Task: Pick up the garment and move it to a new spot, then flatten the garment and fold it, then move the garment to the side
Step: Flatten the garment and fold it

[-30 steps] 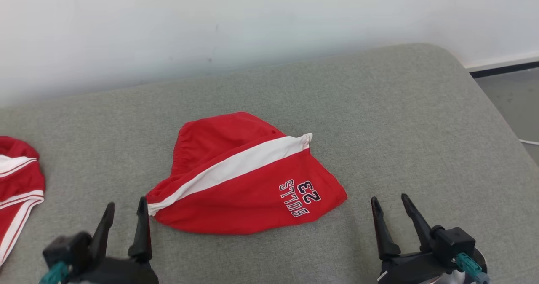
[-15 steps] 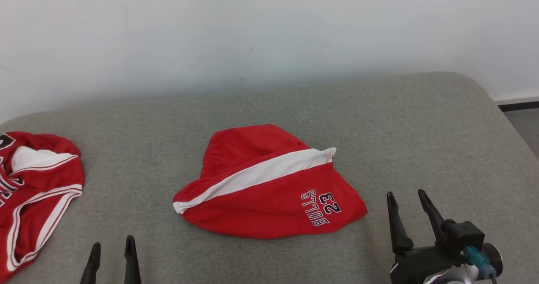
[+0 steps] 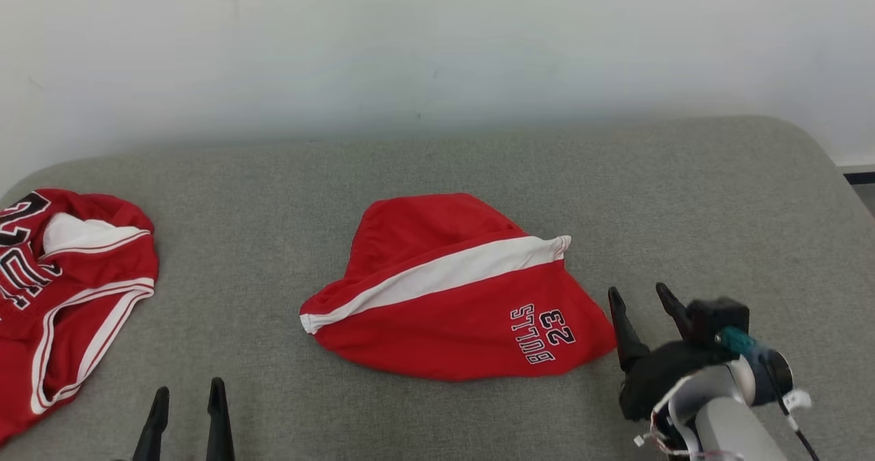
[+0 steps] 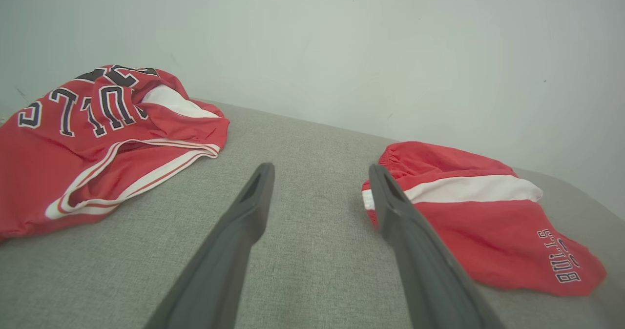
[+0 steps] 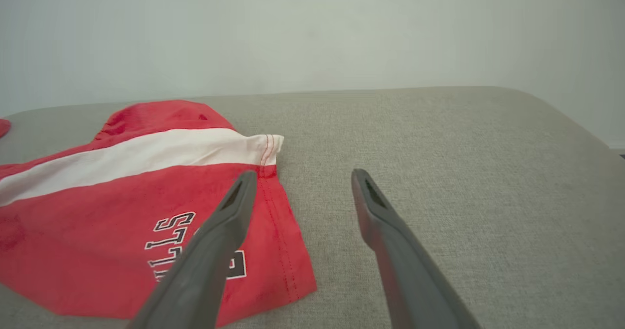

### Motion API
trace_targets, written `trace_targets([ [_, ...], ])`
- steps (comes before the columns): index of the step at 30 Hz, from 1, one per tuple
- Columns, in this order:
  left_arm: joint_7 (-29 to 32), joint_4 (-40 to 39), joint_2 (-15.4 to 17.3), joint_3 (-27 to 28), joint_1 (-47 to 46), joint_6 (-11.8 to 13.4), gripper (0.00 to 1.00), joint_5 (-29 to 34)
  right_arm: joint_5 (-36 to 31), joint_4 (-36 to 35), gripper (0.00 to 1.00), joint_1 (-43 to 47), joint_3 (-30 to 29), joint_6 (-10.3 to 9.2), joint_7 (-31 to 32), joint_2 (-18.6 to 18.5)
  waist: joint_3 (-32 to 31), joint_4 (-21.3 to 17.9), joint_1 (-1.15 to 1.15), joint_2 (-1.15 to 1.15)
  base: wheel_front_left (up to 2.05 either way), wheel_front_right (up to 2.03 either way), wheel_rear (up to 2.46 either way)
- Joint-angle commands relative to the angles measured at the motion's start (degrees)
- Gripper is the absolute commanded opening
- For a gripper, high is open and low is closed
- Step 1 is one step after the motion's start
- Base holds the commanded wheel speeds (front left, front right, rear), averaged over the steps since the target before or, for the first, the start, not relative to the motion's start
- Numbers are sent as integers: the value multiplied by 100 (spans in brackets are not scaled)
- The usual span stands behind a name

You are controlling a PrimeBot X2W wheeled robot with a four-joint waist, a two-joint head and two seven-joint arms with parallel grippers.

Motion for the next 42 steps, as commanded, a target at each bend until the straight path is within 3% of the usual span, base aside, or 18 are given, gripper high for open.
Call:
trace_targets([
  [1,-4,-42,-30,23,-160,-48,100,74,43,207,100,-346,-23,-15,336,-6,255,75,1,0,0,0,0],
  [4,-4,-58,-46,-10,-352,-110,100,129,80,650,100,-895,-37,-15,1098,-7,538,177,1,0,0,0,0],
  [10,-4,40,-69,-77,-699,-229,100,179,14,1483,100,-1654,34,-15,1988,-78,870,407,1,0,0,0,0],
  [16,-4,96,-81,-71,-812,-278,100,204,216,1845,100,-1775,82,-15,2142,-56,936,491,1,0,0,0,0],
  [23,-4,114,-90,17,-781,-297,100,194,333,1870,98,-1576,377,-13,1776,-48,891,425,1,0,0,0,0],
  [24,-4,115,-91,23,-774,-300,100,181,331,1857,95,-1568,412,-13,1703,-63,878,408,1,0,0,0,0],
  [26,-4,130,-90,33,-756,-299,100,137,373,1882,50,-1533,509,-13,1620,-68,834,350,1,0,0,0,0],
  [28,-4,136,-91,34,-750,-296,100,118,346,1851,35,-1538,591,-13,1521,-99,815,318,1,0,0,0,0],
  [30,-4,133,-91,22,-743,-279,100,112,327,1818,0,-1546,661,-13,1404,-127,794,292,1,0,0,0,0],
  [37,-4,142,-90,-12,-611,-231,100,79,168,1455,0,-1296,525,-14,762,-192,647,211,1,0,0,0,0],
  [42,-4,154,-90,-12,-491,-208,100,48,85,881,0,-588,175,-14,432,-109,494,158,1,0,0,0,0],
])
